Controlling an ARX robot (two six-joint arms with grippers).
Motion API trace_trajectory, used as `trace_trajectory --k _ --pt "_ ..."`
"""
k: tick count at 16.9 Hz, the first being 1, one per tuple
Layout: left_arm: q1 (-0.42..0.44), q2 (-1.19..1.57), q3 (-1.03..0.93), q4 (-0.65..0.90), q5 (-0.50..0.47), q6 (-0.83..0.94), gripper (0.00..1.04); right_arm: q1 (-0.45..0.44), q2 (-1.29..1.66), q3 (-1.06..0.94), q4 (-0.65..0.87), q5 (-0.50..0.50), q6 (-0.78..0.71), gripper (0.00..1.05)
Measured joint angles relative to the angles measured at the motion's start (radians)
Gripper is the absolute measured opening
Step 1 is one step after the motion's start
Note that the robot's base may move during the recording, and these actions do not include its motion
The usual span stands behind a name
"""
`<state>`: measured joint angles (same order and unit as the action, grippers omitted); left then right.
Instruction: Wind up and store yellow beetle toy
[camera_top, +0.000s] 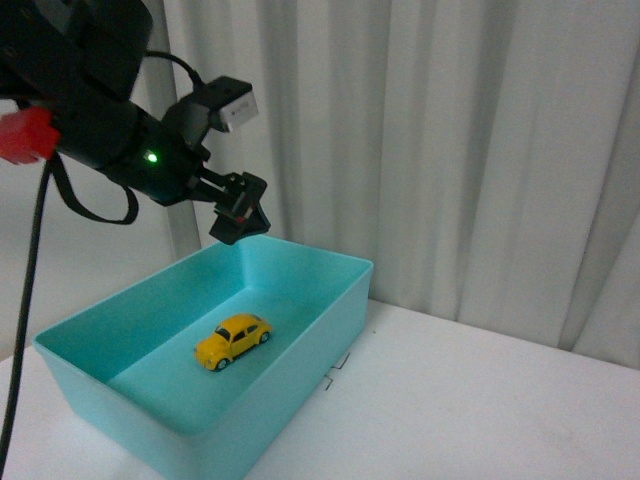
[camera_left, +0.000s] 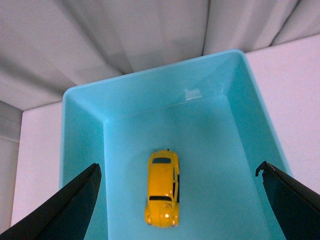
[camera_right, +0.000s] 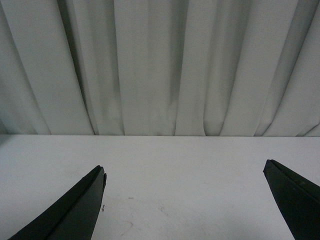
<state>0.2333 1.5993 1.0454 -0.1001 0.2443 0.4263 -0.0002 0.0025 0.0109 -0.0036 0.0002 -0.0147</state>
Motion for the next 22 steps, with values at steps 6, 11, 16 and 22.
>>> trace_trajectory --k 6,11,16,22 --pt "-0.050 -0.450 -0.551 0.802 -0.054 -0.356 0.51 0.000 0.000 0.000 0.000 0.000 0.000 0.98" --pt "-0.121 -0.613 -0.788 0.838 -0.132 -0.419 0.02 0.000 0.000 0.000 0.000 0.000 0.000 0.98" --pt "-0.142 -0.669 -0.845 0.823 -0.148 -0.420 0.02 0.000 0.000 0.000 0.000 0.000 0.000 0.98" --pt "-0.233 -0.899 -0.966 0.711 -0.245 -0.422 0.02 0.000 0.000 0.000 0.000 0.000 0.000 0.98"
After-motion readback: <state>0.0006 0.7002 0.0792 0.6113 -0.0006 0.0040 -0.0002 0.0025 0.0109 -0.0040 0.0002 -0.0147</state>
